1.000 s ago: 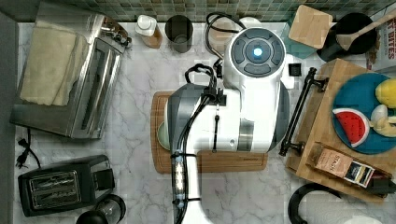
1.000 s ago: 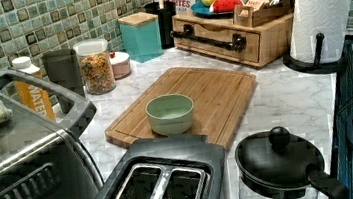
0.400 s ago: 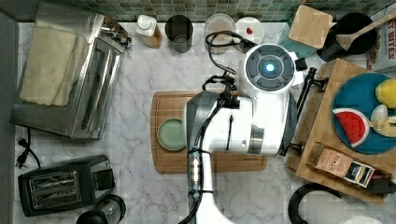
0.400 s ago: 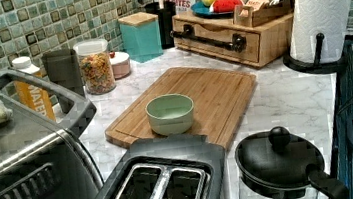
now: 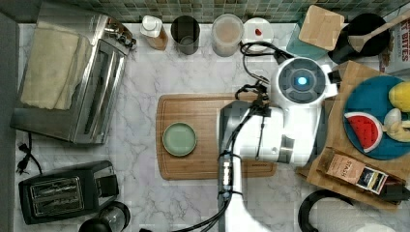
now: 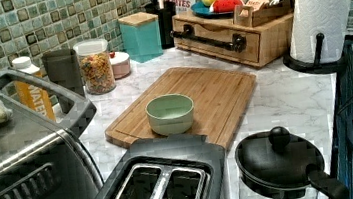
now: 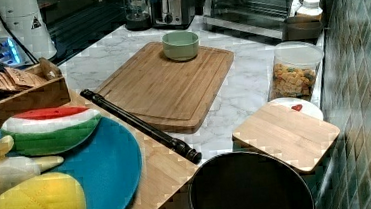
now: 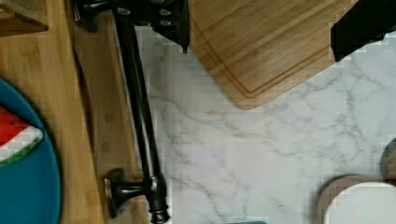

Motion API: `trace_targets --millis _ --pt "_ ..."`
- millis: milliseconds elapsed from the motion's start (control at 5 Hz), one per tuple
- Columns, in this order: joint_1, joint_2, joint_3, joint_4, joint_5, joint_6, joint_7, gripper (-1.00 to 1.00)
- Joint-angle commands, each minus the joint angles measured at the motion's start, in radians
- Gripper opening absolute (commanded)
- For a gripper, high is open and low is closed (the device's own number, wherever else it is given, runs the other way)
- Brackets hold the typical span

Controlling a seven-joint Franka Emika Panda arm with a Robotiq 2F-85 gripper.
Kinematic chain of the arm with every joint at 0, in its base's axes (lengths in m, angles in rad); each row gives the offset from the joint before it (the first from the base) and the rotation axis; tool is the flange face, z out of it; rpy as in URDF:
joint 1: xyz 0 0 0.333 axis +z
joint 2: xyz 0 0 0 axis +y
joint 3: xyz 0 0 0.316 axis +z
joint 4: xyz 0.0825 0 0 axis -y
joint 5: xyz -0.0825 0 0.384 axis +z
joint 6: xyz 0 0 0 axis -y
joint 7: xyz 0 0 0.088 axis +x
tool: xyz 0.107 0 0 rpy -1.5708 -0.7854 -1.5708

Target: Open the drawer.

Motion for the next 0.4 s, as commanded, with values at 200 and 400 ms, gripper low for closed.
trace_targets --millis 200,400 --pt "-0.044 0.119 -0.051 0.041 -0.008 0.076 -0.072 1.0" --pt "-0.039 0.147 -0.051 0.042 -0.062 0.077 -0.068 1.0"
